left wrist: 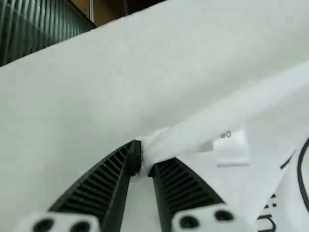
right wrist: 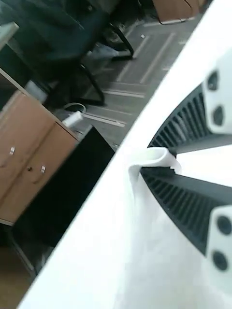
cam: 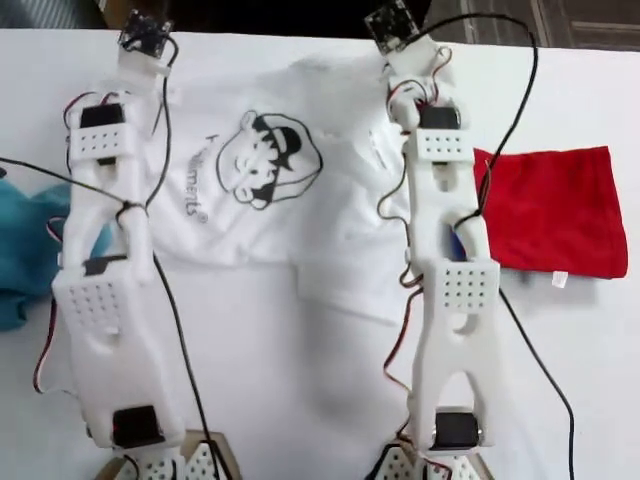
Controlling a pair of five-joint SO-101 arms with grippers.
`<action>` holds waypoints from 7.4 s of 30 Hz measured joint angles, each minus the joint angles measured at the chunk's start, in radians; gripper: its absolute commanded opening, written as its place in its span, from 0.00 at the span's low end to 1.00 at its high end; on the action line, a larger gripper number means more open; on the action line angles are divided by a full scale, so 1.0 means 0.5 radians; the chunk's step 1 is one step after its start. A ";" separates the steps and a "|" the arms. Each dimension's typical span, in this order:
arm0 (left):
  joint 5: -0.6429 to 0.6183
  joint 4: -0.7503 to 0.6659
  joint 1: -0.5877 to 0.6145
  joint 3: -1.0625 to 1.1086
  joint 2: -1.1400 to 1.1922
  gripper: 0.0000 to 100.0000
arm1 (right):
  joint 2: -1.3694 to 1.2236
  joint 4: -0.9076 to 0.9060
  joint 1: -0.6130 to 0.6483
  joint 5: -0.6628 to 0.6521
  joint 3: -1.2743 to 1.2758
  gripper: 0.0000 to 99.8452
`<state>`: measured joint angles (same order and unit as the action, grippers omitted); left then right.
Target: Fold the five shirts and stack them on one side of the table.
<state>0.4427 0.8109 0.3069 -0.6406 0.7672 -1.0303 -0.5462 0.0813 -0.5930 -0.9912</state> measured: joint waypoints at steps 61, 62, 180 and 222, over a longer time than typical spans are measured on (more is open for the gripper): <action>0.083 1.921 0.086 -1.620 -0.494 0.02 | 1.157 -2.332 -0.074 0.092 -1.258 0.02; 0.077 1.921 0.086 -1.516 -0.598 0.02 | 1.234 -2.332 -0.074 0.101 -1.234 0.02; 0.555 1.476 -0.074 -0.095 -0.657 0.02 | 1.025 -1.995 0.141 -0.034 -0.132 0.02; 0.672 0.933 0.061 2.513 -2.028 0.03 | 3.023 -1.482 0.098 -0.031 3.231 0.02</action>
<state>0.7787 1.2774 0.3376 0.6160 -0.2470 0.4810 -1.2873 0.1304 -0.6084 0.6245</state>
